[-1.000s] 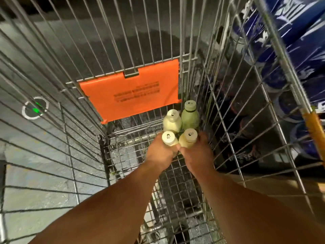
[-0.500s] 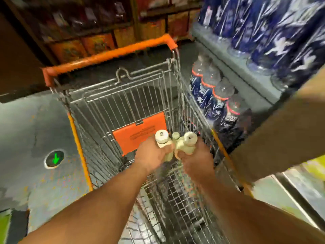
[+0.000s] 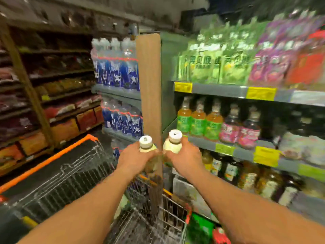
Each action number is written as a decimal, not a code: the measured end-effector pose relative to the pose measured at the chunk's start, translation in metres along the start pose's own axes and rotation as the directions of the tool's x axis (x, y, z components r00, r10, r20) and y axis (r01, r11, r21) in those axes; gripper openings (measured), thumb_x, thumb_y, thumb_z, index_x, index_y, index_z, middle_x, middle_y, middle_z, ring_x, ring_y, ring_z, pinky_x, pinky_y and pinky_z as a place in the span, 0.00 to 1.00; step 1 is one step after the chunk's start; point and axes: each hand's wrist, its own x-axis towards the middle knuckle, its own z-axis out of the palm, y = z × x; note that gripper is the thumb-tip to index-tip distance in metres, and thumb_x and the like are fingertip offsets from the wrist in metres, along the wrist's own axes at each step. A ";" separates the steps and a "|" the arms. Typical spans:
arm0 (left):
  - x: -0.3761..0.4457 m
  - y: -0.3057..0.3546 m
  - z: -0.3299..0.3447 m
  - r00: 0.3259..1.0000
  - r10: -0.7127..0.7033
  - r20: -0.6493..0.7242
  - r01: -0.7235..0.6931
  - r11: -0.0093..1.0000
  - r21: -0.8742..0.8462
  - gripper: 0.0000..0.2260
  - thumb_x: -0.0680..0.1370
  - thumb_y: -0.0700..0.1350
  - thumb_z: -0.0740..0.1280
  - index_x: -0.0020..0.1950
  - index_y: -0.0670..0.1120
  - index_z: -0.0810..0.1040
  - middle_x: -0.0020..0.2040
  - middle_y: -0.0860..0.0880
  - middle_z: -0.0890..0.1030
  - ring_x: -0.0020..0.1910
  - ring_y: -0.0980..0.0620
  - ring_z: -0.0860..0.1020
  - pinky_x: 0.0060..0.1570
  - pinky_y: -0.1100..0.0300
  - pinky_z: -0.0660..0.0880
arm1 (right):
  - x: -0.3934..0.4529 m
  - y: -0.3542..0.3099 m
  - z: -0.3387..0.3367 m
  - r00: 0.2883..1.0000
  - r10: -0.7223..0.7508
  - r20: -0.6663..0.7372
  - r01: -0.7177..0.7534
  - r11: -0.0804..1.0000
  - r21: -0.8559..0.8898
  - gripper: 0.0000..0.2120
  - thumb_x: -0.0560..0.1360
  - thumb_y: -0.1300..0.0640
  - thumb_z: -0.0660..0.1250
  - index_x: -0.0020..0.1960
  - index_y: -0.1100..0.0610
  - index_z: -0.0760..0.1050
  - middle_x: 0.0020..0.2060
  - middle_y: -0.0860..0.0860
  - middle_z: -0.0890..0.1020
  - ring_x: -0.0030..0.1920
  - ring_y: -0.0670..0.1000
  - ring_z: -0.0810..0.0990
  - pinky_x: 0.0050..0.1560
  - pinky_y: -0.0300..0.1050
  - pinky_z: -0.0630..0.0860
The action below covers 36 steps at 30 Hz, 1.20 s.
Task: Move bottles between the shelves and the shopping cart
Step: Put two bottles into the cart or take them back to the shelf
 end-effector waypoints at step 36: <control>-0.347 0.748 0.364 0.679 0.657 0.329 -0.574 0.753 -0.320 0.24 0.65 0.68 0.72 0.50 0.51 0.83 0.49 0.50 0.84 0.48 0.48 0.81 0.51 0.51 0.79 | -0.208 0.322 -0.796 0.727 0.159 -0.669 -0.425 0.869 -0.255 0.27 0.69 0.37 0.68 0.59 0.52 0.71 0.51 0.52 0.82 0.52 0.56 0.80 0.45 0.48 0.75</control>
